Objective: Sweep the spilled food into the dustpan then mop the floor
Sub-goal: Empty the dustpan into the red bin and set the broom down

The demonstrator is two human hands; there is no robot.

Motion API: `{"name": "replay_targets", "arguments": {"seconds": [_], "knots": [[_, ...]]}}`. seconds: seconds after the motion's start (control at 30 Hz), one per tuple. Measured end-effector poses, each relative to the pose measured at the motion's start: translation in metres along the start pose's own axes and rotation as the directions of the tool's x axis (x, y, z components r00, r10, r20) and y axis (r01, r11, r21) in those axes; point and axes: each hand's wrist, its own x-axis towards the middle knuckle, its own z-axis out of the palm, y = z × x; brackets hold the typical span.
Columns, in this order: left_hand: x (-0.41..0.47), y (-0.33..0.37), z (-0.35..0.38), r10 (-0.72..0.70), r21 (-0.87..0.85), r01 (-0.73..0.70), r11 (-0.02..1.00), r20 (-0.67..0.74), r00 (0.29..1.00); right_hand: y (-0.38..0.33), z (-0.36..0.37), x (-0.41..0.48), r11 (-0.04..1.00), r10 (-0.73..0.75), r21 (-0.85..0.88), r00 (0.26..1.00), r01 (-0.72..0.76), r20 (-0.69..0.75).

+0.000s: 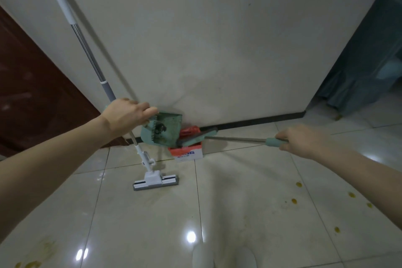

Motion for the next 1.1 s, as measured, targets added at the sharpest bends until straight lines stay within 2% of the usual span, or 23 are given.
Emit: {"name": "replay_targets", "arguments": {"seconds": [0.17, 0.33, 0.6, 0.77, 0.87, 1.0, 1.1], "knots": [[0.005, -0.006, -0.026, 0.001, 0.023, 0.000, 1.000, -0.060, 0.998, 0.035, -0.027, -0.022, 0.996, 0.048, -0.071, 0.998, -0.050, -0.035], [0.026, 0.004, -0.043, 0.030, -0.004, -0.031, 1.000, -0.090, 0.996, 0.051, -0.051, -0.037, 0.996, 0.063, -0.067, 0.998, -0.065, -0.021], [0.078, 0.036, -0.055, 0.091, -0.014, -0.094, 0.995, -0.161, 0.983, 0.076, -0.049, -0.057, 0.987, 0.068, -0.142, 0.997, -0.070, -0.019], [0.125, 0.068, -0.049, 0.139, -0.007, -0.144, 0.990, -0.211, 0.968, 0.089, -0.052, -0.063, 0.978, 0.024, -0.204, 0.999, -0.029, -0.029], [0.155, 0.083, -0.036, 0.172, -0.022, -0.181, 0.983, -0.219, 0.961, 0.085, -0.059, -0.062, 0.958, -0.023, -0.286, 0.996, -0.003, -0.088], [0.190, 0.090, -0.008, 0.194, -0.054, -0.209, 0.976, -0.202, 0.960, 0.078, -0.063, -0.044, 0.904, -0.089, -0.427, 0.982, 0.009, -0.168], [0.218, 0.086, 0.017, 0.196, -0.095, -0.214, 0.972, -0.168, 0.966, 0.077, -0.069, -0.023, 0.896, -0.096, -0.444, 0.975, -0.003, -0.200]]}}
